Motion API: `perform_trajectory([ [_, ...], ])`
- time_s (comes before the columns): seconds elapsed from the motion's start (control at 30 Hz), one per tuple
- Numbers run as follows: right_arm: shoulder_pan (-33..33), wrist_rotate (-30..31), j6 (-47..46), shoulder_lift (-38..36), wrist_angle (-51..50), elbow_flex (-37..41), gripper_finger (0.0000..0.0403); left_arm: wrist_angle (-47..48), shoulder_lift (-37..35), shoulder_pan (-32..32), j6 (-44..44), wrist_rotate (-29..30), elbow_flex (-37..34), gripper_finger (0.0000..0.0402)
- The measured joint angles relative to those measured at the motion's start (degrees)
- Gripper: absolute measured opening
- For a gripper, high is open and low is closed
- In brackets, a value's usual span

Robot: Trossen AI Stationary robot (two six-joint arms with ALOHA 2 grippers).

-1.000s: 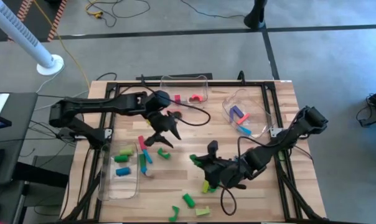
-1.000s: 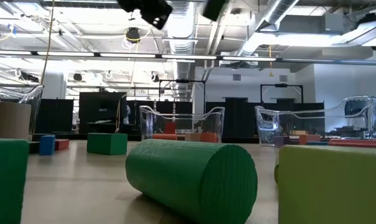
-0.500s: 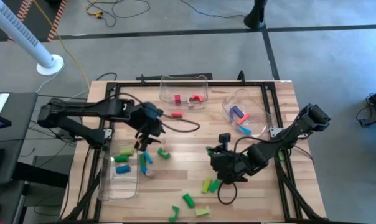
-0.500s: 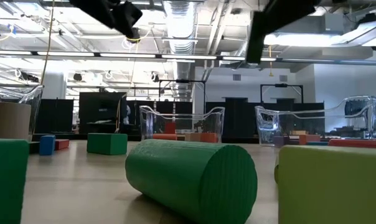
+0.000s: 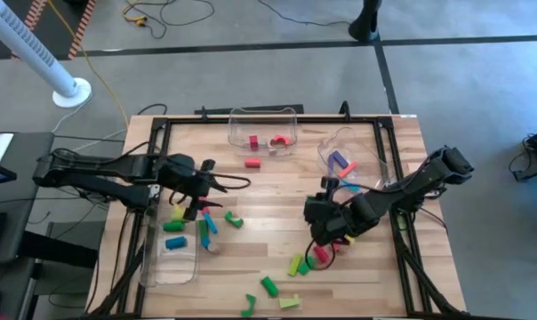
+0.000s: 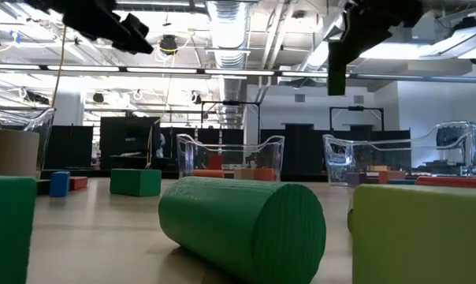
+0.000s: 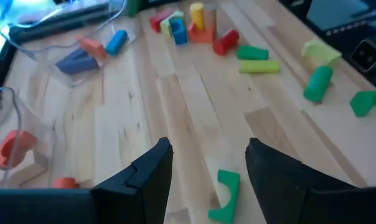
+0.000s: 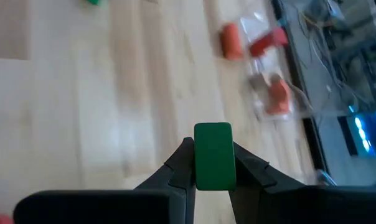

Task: Sort blocks by size
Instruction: Put the green rectangular block into the right transparent bin

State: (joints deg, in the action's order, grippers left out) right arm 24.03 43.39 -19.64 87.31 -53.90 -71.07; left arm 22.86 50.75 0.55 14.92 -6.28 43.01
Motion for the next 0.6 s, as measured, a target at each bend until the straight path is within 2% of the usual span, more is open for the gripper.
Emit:
perform_trajectory([
  [0.27, -5.61, 0.03, -6.44, -4.52, -10.55, 0.0, 0.0093, -12.44, -6.07, 2.53, -0.61, -0.2, -10.38, 0.0194],
  [0.6, -15.25, -0.55, -8.83, -11.09, -16.45, 2.12, 0.0093, -19.41, -6.13, 5.2, 2.62, -0.48, -13.42, 0.0194],
])
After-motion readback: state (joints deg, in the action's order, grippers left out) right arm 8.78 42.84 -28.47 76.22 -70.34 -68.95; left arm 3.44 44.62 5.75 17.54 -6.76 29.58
